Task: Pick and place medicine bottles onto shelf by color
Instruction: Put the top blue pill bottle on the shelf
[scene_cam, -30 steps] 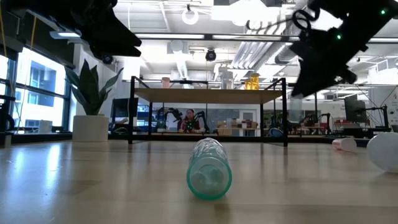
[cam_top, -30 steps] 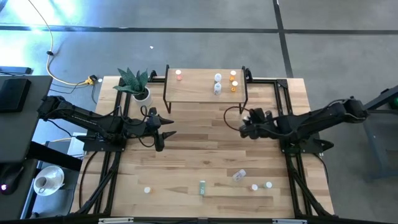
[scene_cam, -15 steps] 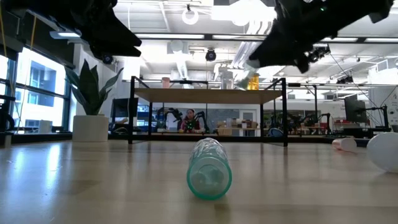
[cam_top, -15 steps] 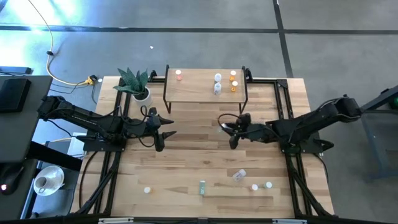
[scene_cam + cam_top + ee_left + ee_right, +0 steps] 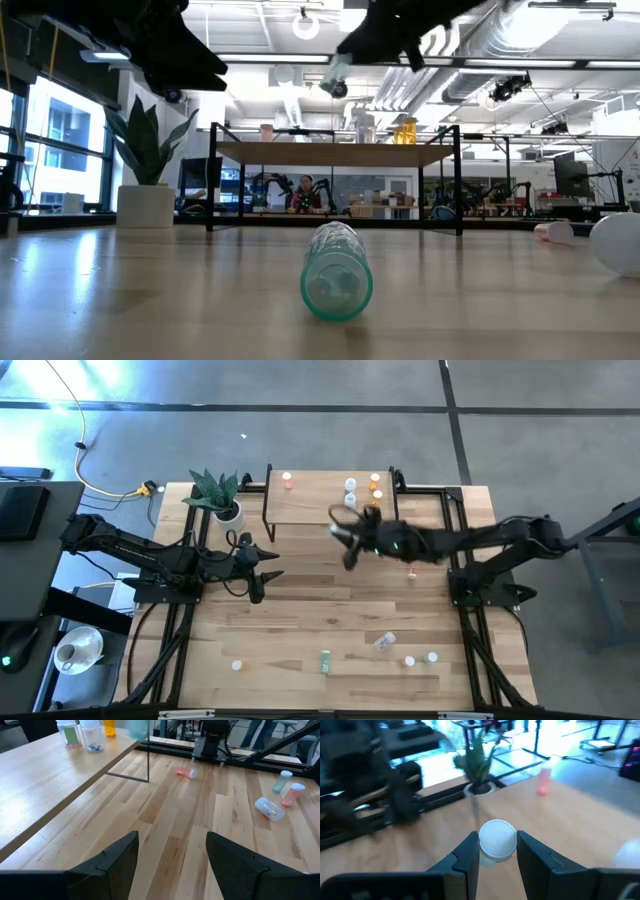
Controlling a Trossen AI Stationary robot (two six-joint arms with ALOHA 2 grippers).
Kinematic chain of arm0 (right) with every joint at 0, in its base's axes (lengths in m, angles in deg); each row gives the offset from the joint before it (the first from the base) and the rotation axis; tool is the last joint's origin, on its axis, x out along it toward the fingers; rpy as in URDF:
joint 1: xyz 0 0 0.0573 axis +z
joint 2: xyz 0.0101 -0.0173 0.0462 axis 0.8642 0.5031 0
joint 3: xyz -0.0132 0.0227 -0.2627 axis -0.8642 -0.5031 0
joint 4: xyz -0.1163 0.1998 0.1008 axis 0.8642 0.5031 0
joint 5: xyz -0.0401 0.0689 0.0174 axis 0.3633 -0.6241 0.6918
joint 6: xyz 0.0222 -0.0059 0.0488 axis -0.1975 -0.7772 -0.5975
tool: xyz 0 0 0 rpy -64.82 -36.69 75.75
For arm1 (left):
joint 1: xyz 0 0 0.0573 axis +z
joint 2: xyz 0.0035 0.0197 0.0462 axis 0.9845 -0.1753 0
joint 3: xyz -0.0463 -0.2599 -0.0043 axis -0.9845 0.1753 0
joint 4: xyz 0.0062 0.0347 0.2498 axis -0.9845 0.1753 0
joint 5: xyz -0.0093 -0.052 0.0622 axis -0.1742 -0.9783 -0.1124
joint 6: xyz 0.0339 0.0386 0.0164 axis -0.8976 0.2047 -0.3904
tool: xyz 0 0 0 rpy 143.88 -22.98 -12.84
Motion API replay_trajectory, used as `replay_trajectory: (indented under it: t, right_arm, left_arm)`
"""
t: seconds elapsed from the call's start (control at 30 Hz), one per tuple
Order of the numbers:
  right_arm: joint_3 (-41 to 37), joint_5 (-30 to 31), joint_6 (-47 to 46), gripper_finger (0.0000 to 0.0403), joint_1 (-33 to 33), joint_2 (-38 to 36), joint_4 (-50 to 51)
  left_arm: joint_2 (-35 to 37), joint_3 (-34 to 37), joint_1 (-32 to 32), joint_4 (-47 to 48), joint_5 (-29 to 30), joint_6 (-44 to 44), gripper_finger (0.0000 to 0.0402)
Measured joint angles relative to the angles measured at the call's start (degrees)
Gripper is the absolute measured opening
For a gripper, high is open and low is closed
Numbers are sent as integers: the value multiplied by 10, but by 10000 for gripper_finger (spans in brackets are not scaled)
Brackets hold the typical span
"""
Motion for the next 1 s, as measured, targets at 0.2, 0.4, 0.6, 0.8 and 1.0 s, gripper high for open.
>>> replay_trajectory:
  t: [0.2, 0.4, 0.6, 0.8, 1.0]
  right_arm:
    - [135, -76, 10, 97, -103, 45, 85]
    - [261, -90, 10, 97, -185, 109, 181]
    - [405, -125, 14, 97, -230, 203, 310]
    - [468, -134, 65, 97, -234, 280, 379]
    - [468, -149, 65, 97, -246, 314, 381]
  left_arm:
    - [0, 0, 0, 3, 0, 0, 223]
    - [0, 0, 0, 3, 0, 0, 223]
    - [0, 0, 0, 3, 0, 0, 223]
    - [0, 0, 0, 3, 0, 0, 223]
    - [0, 0, 0, 3, 0, 0, 223]
